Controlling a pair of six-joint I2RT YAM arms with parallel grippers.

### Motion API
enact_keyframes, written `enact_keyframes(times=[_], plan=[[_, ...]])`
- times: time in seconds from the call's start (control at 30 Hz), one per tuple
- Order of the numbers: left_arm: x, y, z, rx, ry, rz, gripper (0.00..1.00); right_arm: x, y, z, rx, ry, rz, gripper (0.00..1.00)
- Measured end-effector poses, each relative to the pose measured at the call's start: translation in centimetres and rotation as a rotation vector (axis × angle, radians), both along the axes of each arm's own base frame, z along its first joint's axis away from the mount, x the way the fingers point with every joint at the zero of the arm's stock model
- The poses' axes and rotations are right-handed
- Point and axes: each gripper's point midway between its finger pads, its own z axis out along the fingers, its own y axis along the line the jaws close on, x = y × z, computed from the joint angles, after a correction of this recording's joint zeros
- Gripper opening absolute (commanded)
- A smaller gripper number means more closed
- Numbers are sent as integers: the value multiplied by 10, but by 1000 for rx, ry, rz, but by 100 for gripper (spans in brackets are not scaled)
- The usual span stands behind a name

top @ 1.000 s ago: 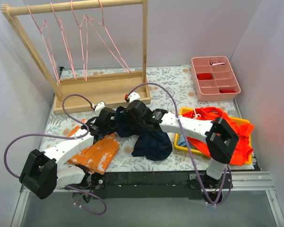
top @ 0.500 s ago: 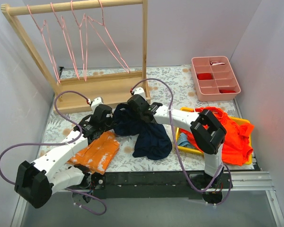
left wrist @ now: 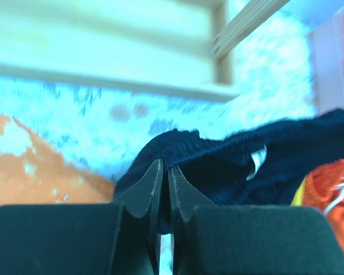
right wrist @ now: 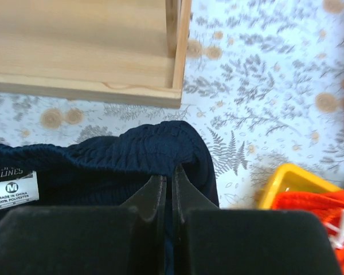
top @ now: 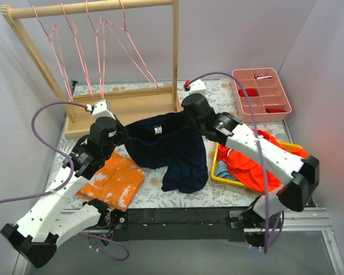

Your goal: Place the shorts on the hanger

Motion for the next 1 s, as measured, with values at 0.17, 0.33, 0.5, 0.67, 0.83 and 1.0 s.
enact_keyframes(times=[0.17,0.33,0.5,0.67,0.83,1.0], plan=[[6,2,85,-21,-173,-18,0,-15,-19,107,88,-124,38,1],[8,4,189,-46,-363,-37,0,-31,-32,205,179,-246,90,1],[3,6,245,-39,-465,-62,0,-46,-40,246,232,-287,134,1],[1,-4,209,-15,-388,-122,0,-55,-43,183,179,-164,145,1],[-10,-30,59,3,-87,-250,0,-73,-68,8,20,181,121,1],[-45,-42,-78,-17,215,-341,8,-90,-80,-100,-54,449,106,1]])
